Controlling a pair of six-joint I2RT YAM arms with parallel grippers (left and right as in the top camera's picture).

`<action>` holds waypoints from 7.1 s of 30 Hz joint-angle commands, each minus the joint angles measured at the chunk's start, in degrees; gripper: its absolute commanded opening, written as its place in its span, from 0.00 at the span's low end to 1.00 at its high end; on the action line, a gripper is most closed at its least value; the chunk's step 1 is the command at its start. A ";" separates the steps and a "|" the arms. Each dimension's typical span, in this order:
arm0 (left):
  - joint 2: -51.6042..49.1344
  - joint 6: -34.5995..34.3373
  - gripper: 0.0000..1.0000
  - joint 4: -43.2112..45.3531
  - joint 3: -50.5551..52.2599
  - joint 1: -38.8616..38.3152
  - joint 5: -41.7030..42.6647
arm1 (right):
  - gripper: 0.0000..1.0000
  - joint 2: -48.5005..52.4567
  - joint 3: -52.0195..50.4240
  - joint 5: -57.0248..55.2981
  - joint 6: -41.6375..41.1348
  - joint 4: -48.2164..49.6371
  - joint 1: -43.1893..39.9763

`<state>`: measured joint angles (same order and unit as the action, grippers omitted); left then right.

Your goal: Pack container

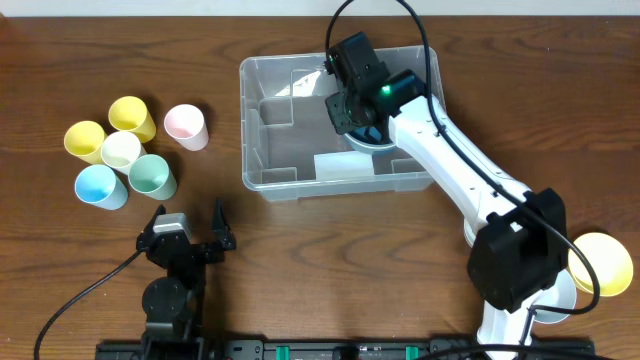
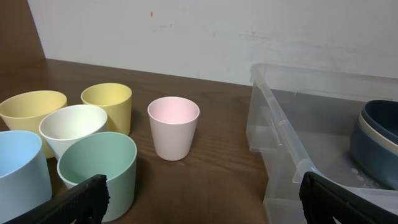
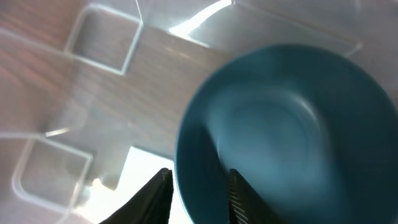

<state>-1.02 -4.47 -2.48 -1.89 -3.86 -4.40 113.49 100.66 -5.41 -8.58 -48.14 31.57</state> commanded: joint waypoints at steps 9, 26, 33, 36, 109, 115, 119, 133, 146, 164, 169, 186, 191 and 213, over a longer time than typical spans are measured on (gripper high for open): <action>-0.02 0.15 0.98 -1.31 1.66 0.20 -0.07 | 0.44 -15.23 0.39 -2.12 -4.02 -11.45 -3.13; -0.02 0.13 0.98 -1.31 1.66 0.20 -0.07 | 0.45 -31.74 -1.55 -1.77 -13.31 -38.18 -28.20; -0.02 0.15 0.98 -1.31 1.66 0.20 -0.07 | 0.46 -34.84 -17.42 -0.76 -16.92 -31.74 -35.26; -0.02 0.15 0.98 -1.31 1.66 0.20 -0.07 | 0.46 -34.84 -26.40 0.52 -17.68 -25.92 -38.07; -0.02 0.13 0.98 -1.31 1.66 0.20 -0.07 | 0.35 -34.75 -58.73 12.76 -13.42 11.91 -52.89; -0.02 0.13 0.98 -1.31 1.66 0.20 -0.07 | 0.36 -34.73 -58.73 12.72 -12.28 15.52 -52.89; -0.02 0.13 0.98 -1.31 1.66 0.20 -0.07 | 0.38 -34.73 -58.73 12.70 -12.15 19.65 -52.89; -0.02 0.15 0.98 -1.31 1.66 0.20 -0.07 | 0.39 -34.75 -56.70 11.58 -13.29 20.50 -52.92; -0.02 0.15 0.98 -1.31 1.66 0.20 -0.07 | 0.43 -34.97 -47.74 8.48 -11.06 3.78 -53.00; -0.02 0.15 0.98 -1.31 1.66 0.20 -0.07 | 0.44 -34.97 -47.76 8.66 -11.08 -10.05 -58.25; -0.02 0.15 0.98 -1.31 1.66 0.20 -0.07 | 0.45 -34.95 -48.26 8.61 -10.95 -8.24 -60.30; -0.02 0.15 0.98 -1.31 1.66 0.20 -0.07 | 0.41 -34.73 -54.99 8.44 -11.13 -1.25 -60.39; -0.02 0.15 0.98 -1.31 1.66 0.20 -0.07 | 0.39 -34.62 -58.16 8.48 -11.82 2.43 -60.39; -0.02 0.15 0.98 -1.31 1.66 0.20 -0.07 | 0.13 -34.62 -64.30 8.68 -13.29 11.67 -60.39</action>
<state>-1.02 -4.47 -2.46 -1.89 -3.86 -4.40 79.07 38.11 3.22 -20.80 -37.41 -28.34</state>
